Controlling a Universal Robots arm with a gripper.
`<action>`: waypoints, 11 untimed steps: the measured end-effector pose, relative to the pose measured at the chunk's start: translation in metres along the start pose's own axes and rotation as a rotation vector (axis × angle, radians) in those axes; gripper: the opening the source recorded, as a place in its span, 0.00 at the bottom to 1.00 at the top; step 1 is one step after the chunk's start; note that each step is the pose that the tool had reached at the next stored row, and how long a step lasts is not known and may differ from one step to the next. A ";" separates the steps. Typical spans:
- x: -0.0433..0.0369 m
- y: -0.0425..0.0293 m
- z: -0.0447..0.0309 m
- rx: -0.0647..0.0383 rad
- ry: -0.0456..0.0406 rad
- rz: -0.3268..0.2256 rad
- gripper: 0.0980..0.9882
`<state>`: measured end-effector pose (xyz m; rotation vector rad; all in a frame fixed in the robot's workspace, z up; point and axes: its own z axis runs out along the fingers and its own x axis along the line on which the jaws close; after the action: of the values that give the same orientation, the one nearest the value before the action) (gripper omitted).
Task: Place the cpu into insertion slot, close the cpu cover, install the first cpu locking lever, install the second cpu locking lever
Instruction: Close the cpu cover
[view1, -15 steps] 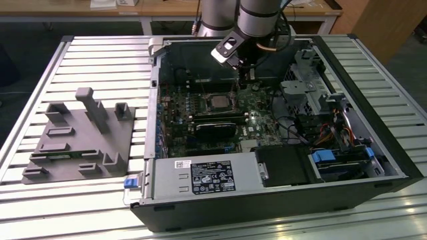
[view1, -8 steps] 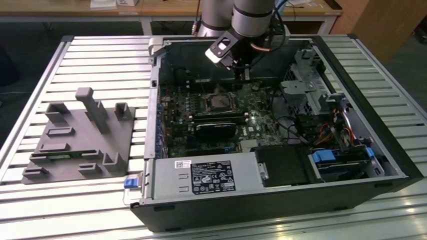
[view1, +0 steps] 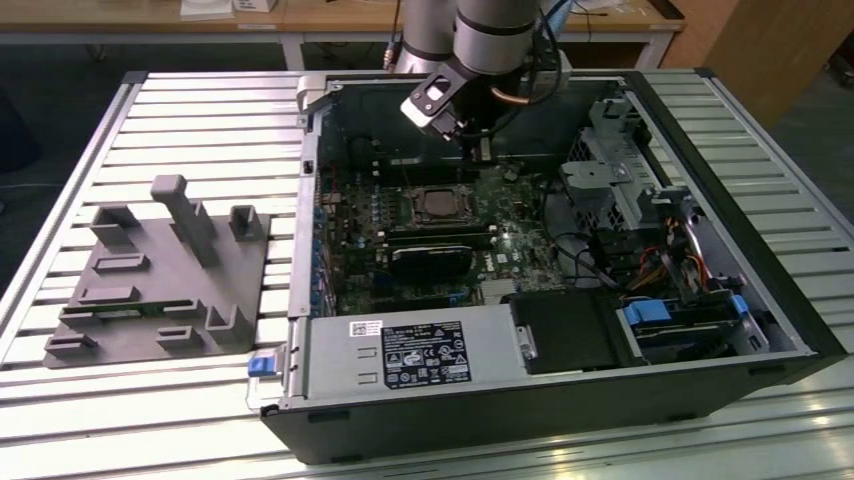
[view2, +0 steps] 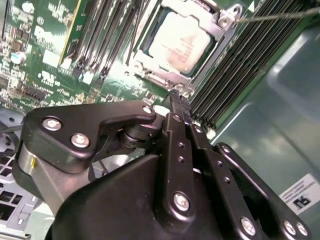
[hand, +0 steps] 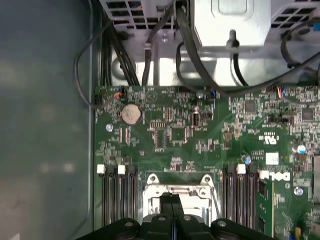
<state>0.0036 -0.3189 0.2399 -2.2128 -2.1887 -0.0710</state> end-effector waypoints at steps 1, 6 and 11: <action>0.0000 -0.0021 0.0004 0.000 0.0002 0.000 0.01; -0.0006 -0.0118 0.0032 0.000 0.0000 0.000 0.01; -0.0026 -0.0200 0.0078 0.000 0.0000 0.000 0.01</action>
<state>-0.0164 -0.3208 0.2317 -2.2131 -2.1887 -0.0712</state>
